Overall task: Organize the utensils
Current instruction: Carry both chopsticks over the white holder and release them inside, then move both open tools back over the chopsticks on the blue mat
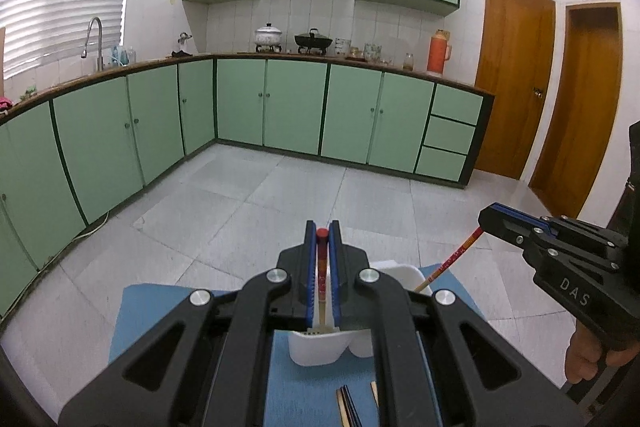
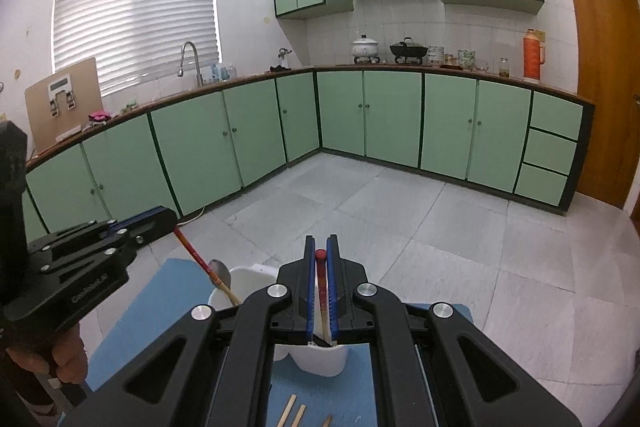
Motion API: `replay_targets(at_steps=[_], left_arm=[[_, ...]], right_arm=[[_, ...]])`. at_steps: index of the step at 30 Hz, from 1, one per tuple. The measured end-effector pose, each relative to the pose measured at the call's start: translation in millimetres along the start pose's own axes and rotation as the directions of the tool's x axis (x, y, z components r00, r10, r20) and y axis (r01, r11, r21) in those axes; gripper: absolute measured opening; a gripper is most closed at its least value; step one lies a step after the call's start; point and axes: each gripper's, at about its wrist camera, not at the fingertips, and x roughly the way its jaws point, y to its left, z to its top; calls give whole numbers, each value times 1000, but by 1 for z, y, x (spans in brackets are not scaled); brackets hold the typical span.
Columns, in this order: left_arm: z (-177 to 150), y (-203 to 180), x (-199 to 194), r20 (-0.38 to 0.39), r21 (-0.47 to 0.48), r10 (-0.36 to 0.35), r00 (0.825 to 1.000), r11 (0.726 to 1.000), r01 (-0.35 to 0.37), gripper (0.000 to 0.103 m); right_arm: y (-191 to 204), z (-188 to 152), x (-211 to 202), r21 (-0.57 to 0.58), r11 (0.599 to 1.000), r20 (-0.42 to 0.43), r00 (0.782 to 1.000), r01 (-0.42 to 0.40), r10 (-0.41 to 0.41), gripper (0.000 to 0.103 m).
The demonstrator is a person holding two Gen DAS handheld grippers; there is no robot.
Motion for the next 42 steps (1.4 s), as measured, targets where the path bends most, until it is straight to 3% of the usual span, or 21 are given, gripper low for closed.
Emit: replay_targets(at_steps=[6,8,11,15,17,18,20,26,35,42], left_arm=[[-1,5,-8,-4,-12,7,1000,1000,-7,12],[0,6,-15,7,-16,12,1000,1000,-12,27],[4,8,-28,28,-25,17,999,1000,-16,34],[6,8,-50,65,-32,26,998,999,-24,43],[4,6,-64,82,-28,30,996,999,-28,54],[2,4,-70,90,-27,31,995,999,-29,58],[-6,1,-84,104,-17,35,994,999,-33,67],[-41,-5,-118,84,5,33,996,999,-34,81],[-108,-1,-134,-54,16,44,998,999,-43,86],[-177,-5,-135,-190,78,70,979,995,-56,86]], right_arm=[[-1,-2,-7,0,1000,0,1000,-2,2,10],[-4,1,-12,6,1000,8,1000,2,-2,18],[-4,0,-26,9,1000,38,999,14,-15,34],[-5,0,-54,19,999,90,995,32,-34,45],[-4,-4,-71,24,999,119,992,47,-49,60],[-3,-6,-77,24,998,131,990,52,-55,62],[1,-15,-91,25,998,150,987,59,-62,71],[11,-52,-124,54,995,165,982,79,-87,89],[32,-128,-148,105,989,75,991,107,-115,91],[42,-190,-149,137,981,-34,990,137,-134,91]])
